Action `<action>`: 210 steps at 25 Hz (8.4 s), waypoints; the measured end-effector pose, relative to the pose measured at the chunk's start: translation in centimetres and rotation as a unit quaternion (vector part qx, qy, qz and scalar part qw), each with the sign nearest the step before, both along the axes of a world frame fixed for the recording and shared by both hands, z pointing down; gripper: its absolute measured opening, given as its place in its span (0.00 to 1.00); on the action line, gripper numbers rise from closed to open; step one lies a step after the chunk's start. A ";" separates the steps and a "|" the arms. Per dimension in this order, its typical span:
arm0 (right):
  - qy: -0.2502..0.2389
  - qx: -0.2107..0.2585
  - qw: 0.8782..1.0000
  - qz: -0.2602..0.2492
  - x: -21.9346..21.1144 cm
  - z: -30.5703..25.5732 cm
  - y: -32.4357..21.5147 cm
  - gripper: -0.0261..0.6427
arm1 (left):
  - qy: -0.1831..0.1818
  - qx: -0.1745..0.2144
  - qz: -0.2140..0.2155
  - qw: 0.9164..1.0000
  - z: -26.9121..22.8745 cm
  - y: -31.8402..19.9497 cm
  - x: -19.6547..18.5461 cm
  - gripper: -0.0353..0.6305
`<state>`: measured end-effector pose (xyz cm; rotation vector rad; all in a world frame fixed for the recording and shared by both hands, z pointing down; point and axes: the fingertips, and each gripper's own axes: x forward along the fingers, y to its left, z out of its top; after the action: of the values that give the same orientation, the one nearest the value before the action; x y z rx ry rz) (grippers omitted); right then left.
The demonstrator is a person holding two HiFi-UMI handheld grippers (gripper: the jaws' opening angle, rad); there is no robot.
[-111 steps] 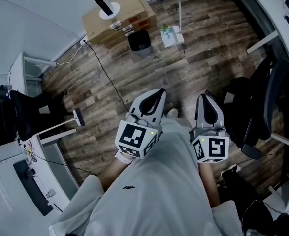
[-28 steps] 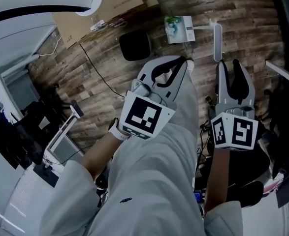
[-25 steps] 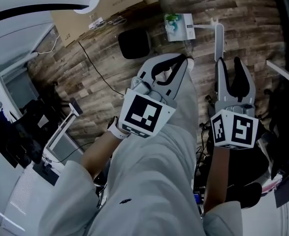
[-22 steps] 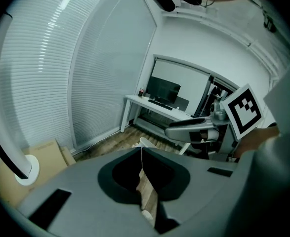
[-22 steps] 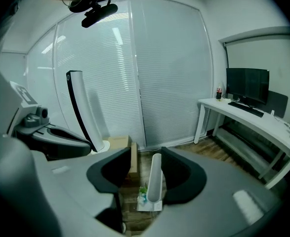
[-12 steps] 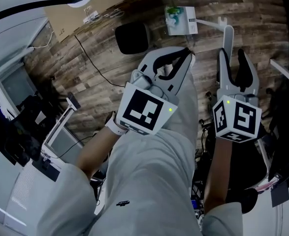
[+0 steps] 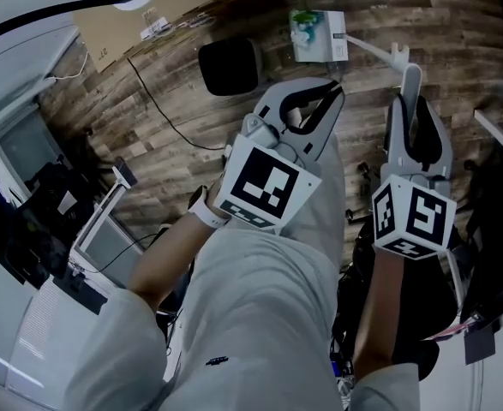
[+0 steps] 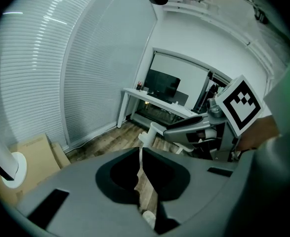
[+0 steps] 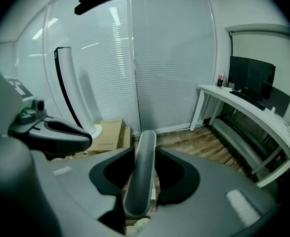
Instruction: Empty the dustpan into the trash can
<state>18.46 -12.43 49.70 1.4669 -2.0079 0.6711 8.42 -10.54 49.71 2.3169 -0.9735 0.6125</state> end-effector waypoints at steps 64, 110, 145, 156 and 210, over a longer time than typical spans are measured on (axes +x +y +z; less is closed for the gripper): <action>-0.010 0.031 0.998 -0.056 2.9 -6.2 3.8 0.23 | -0.039 0.076 0.115 0.990 6.2 -1.2 14.1 0.18; -0.034 0.073 0.945 -0.316 -8.6 -23.6 6.6 0.31 | -0.083 0.109 -0.066 0.988 -13.3 3.5 3.0 0.17; -0.144 0.170 0.846 -0.484 -18.8 -30.7 11.6 0.25 | -0.094 0.183 -0.209 0.956 -20.9 6.5 -9.8 0.18; -0.164 0.199 0.796 -0.547 -22.7 -30.3 13.6 0.25 | -0.115 0.193 -0.276 0.935 -20.8 8.0 -14.8 0.18; -0.114 0.227 0.828 -0.500 -23.8 -31.5 11.3 0.25 | -0.068 0.209 -0.292 0.931 -21.4 6.8 -15.2 0.19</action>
<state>-5.29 -1.17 18.15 0.3262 -2.8254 -0.1167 -6.80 -3.79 28.32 2.1594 -1.9171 0.3356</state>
